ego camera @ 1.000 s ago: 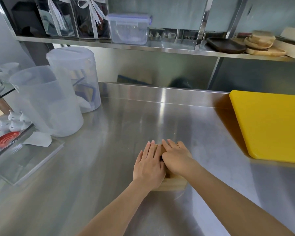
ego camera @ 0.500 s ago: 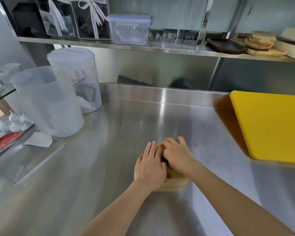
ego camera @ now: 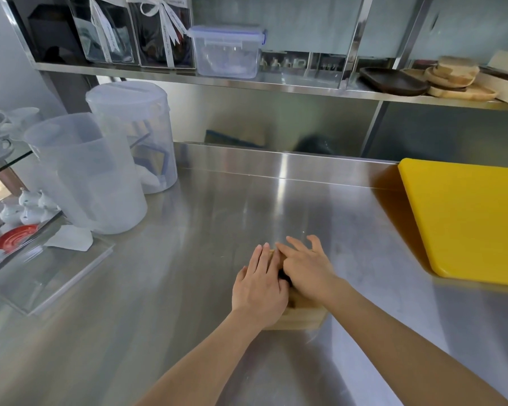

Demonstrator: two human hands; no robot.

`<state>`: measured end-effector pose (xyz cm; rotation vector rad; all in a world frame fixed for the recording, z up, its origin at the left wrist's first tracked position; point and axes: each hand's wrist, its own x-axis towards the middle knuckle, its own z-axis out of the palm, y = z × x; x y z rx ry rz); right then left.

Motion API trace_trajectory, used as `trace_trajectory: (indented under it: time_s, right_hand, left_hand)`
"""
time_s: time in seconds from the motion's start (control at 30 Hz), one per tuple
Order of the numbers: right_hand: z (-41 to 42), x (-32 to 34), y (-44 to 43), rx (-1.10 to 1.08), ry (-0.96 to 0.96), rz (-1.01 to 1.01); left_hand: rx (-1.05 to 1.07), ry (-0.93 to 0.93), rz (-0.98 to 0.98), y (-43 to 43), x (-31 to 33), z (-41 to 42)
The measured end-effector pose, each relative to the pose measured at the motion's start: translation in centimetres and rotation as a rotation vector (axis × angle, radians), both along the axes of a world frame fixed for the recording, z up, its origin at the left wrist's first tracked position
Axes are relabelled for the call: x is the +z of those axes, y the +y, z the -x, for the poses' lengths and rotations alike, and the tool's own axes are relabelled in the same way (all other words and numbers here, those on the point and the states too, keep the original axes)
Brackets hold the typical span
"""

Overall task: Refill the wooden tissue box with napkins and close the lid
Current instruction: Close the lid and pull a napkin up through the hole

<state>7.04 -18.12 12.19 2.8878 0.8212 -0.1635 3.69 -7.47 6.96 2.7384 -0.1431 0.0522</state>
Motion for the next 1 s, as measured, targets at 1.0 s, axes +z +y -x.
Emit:
trace_trajectory:
  time_s: [1.0]
  right_hand:
    - [0.5, 0.9, -3.7, -0.002, 0.220, -0.501]
  left_hand:
    - [-0.311, 0.074, 0.124, 1.1, 1.7, -1.6]
